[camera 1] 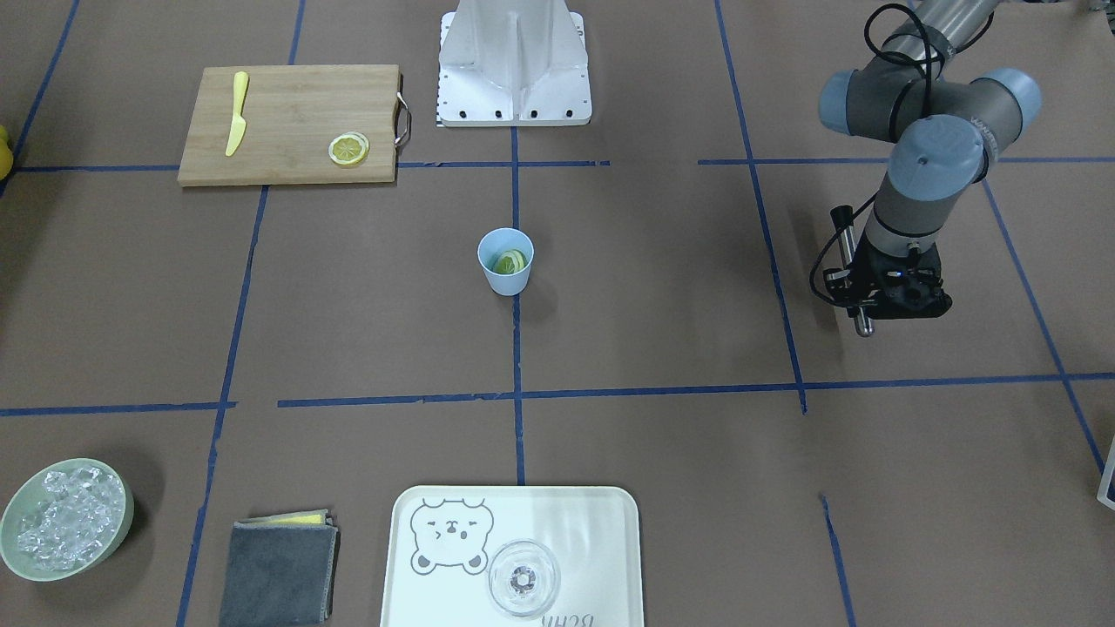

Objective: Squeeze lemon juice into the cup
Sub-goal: 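Set the muddler down on the table and open the left gripper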

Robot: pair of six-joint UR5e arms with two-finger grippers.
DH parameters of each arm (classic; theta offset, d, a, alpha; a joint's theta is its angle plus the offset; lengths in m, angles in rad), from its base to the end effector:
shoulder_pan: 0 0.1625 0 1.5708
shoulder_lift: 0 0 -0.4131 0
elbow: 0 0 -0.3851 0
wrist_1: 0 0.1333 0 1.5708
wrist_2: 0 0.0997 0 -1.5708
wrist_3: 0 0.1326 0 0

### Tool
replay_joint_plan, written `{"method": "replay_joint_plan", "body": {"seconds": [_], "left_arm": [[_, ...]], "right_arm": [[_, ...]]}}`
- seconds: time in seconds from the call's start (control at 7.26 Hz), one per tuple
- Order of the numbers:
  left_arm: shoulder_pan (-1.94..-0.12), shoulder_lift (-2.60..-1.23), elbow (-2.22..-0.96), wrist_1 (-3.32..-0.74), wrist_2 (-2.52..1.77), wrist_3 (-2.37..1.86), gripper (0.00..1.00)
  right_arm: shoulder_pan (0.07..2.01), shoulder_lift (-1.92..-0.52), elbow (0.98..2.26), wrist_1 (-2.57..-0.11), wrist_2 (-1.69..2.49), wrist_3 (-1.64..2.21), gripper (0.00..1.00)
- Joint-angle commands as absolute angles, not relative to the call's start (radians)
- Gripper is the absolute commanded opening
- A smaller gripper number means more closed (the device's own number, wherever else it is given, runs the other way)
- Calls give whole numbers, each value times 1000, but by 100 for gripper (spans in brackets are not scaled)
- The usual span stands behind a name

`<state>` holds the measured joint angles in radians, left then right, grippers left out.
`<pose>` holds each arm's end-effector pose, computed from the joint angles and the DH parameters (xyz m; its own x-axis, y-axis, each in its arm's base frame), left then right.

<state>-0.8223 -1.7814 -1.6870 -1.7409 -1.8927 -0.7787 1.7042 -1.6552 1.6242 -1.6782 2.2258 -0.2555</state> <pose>0.3405 -0.5008 0.5059 0.8419 0.0858 -0.5328 -0.0097 0.9895 0.1440 0.1098 -0.4235 0.7040 0.7830 -0.0654 0.6186 0.0684 0.9975 0.0190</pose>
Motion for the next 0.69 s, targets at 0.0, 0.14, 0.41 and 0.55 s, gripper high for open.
{"method": "replay_joint_plan", "body": {"seconds": [0.0,0.14,0.41,0.55], "left_arm": [[-822,-1821,-1612,-1776,-1893,-784,0],[-824,-1822,-1612,-1779,-1893,-784,6],[-828,-1822,-1615,-1778,-1891,-782,99],[-827,-1822,-1617,-1778,-1891,-781,100]], "right_arm": [[1704,-1655,1628,-1678,2226,-255,100],[1704,-1655,1628,-1678,2226,-255,100],[1704,-1655,1628,-1678,2226,-255,100],[1704,-1655,1628,-1678,2226,-255,100]]}}
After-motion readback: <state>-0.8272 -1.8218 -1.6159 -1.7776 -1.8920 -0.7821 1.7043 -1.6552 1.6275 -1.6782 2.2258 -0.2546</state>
